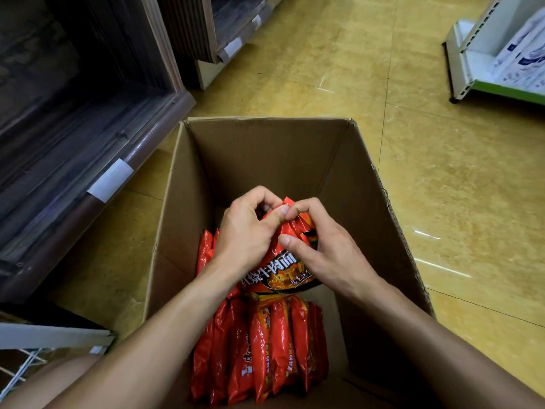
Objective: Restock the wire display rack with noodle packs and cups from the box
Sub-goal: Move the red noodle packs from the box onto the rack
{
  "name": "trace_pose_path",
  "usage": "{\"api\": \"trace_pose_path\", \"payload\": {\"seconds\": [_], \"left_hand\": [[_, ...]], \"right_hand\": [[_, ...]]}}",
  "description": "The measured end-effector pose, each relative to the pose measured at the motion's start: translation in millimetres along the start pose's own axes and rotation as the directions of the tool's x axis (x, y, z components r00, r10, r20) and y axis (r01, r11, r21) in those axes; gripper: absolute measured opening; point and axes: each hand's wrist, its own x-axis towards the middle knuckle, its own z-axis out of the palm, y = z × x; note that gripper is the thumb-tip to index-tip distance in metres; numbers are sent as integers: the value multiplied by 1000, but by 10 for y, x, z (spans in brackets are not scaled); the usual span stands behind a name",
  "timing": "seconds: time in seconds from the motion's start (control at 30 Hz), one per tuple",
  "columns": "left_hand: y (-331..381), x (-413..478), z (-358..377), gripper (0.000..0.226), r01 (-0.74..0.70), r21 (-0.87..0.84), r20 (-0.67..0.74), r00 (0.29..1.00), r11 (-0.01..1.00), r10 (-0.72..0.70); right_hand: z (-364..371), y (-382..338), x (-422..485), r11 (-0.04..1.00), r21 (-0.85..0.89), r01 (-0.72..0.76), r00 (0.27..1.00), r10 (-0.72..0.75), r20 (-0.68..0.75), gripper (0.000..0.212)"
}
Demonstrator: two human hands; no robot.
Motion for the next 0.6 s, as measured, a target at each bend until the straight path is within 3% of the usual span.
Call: {"api": "trace_pose_path", "payload": {"seconds": [0.1,0.23,0.3,0.4,0.6], "left_hand": [[35,-30,4,15,36,-49,-26,999,998,-37],[77,-36,4,16,39,-144,-47,998,989,-46],[102,-46,12,15,30,-163,-49,998,986,-39],[109,-51,14,15,36,-187,-62,997,982,-49],[88,-60,-4,14,47,-187,-53,997,981,-58]], "right_hand": [[10,33,15,999,33,-25,999,26,-44,39],[-11,52,34,997,-67,-25,995,19,-93,43],[-10,40,35,991,-134,3,993,-19,-120,42],[8,31,27,995,-91,42,985,-57,-162,37],[-48,35,49,998,19,-66,996,67,-56,28]]}}
